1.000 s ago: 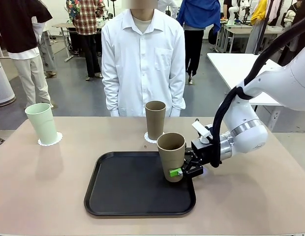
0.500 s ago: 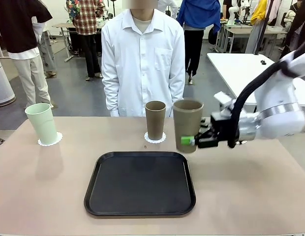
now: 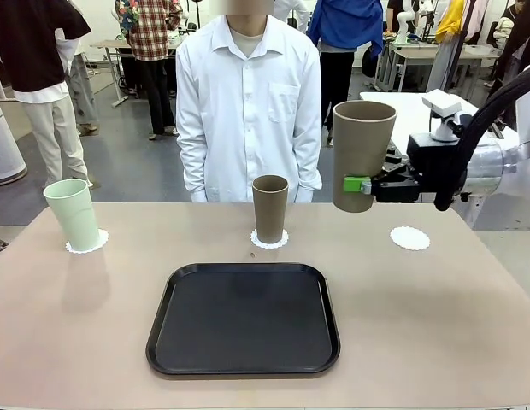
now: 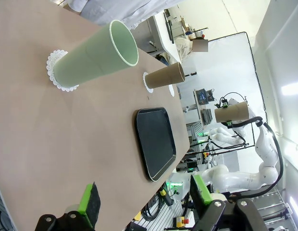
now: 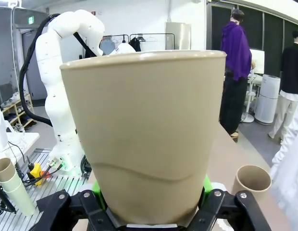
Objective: Place coasters on the table and set cups on them.
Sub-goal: Take one Reusable plastic cup from the Flat Tray and place it on a coaster set by the human.
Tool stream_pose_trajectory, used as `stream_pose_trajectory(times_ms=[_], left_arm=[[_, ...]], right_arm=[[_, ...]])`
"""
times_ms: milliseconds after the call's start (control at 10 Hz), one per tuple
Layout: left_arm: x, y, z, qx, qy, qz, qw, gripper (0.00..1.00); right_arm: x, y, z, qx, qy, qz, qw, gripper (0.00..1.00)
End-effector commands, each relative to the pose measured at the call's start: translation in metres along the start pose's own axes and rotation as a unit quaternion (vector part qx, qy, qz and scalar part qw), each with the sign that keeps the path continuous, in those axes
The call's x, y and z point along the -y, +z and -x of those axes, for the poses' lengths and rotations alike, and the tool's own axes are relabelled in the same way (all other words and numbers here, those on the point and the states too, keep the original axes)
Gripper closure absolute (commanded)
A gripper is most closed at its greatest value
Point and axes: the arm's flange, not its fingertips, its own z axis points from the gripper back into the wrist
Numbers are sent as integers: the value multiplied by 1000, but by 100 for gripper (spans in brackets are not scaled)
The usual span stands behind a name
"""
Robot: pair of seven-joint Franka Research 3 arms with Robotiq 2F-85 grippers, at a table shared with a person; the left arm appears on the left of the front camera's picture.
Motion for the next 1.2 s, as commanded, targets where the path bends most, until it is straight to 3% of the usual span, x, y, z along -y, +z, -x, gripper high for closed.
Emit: stream_pose_trajectory(times_ms=[0,500,600,900,1100], left_arm=[[2,2,1,0,-2,5,1000,0],[2,2,1,0,-2,5,1000,0],[2,2,1,0,-2,5,1000,0],[2,2,1,0,-2,5,1000,0],[2,2,1,0,-2,5,1000,0]], right_arm=[[3,-4,7,0,-3,-6,1000,79],[3,-4,7,0,-3,-6,1000,79],[1,-4,8,-3,-8,-4,1000,19],[96,83,23,21,-15,86,996,19],[141,139,30,44,-35,160,986,19]])
